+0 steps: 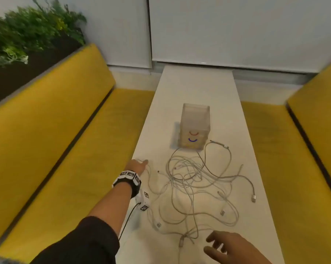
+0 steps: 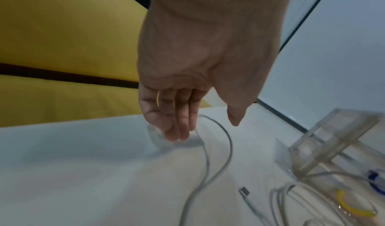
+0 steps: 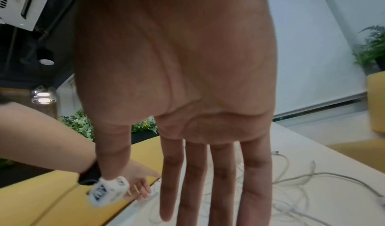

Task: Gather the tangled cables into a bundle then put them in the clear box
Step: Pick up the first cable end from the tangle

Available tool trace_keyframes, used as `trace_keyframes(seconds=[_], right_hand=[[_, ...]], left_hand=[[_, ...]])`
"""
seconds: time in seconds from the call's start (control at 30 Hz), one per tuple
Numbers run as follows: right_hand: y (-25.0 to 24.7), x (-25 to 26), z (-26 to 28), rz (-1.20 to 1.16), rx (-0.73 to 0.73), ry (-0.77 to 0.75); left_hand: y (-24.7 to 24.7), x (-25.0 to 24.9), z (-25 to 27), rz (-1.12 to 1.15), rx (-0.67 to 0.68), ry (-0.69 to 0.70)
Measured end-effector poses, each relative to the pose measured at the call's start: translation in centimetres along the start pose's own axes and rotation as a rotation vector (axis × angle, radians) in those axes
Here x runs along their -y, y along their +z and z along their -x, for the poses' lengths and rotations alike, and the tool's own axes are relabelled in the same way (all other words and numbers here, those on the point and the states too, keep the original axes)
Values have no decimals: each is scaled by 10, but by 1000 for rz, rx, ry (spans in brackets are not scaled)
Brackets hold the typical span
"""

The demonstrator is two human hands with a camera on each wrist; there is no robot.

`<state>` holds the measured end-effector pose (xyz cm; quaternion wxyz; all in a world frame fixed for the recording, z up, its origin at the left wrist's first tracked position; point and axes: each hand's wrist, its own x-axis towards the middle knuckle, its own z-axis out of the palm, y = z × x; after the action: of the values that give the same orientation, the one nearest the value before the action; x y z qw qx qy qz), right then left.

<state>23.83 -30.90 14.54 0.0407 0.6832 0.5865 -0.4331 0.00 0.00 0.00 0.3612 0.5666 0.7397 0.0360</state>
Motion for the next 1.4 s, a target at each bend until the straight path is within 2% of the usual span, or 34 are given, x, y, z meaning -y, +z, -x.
trace_keyframes(seconds=[0.1, 0.17, 0.23, 0.33, 0.4, 0.47, 0.53, 0.63, 0.77, 0.87, 0.93, 1.0, 1.07, 1.17, 1.23, 1.33, 1.4], right_hand=[[-6, 13, -8, -51, -20, -37], [-17, 24, -16, -76, -124, -108], [-30, 32, -33, -127, -233, -198], [-50, 51, -70, -245, -397, -315], [-59, 64, -98, -322, -471, -325], [-66, 74, -122, -379, -462, -320], [-70, 82, -141, -425, -412, -381], [-74, 94, -146, -551, -325, -506], [-81, 101, -135, -609, -262, -589], [-80, 86, -134, -569, -266, -585], [-81, 67, -130, -516, -280, -565], [-86, 42, -125, -510, -277, -539], [-92, 22, -118, -549, -298, -512], [-108, 22, -110, -588, -367, -520], [-118, 48, -99, -568, -412, -567], [-131, 103, -76, -515, -400, -736], [-136, 126, -67, -547, -390, -840]], left_hand=[[7, -8, -4, -82, -30, -9], [12, -13, -2, -43, -46, -10], [16, -20, 4, 91, -31, 46], [4, -39, 31, 508, 115, 213], [-14, -52, 64, 626, 238, 365], [-33, -64, 95, 689, 343, 513], [-55, -75, 126, 725, 375, 625], [-87, -89, 159, 792, 265, 726], [-140, -101, 184, 1024, -18, 776], [-192, -104, 190, 1288, -159, 838], [-233, -104, 191, 1415, -302, 891], [-271, -100, 188, 1470, -471, 917], [-295, -96, 188, 1456, -506, 943], [-280, -110, 202, 1328, -331, 960], [-243, -129, 218, 1273, -76, 954], [-183, -154, 239, 1284, 392, 916], [-160, -165, 250, 1310, 583, 897]])
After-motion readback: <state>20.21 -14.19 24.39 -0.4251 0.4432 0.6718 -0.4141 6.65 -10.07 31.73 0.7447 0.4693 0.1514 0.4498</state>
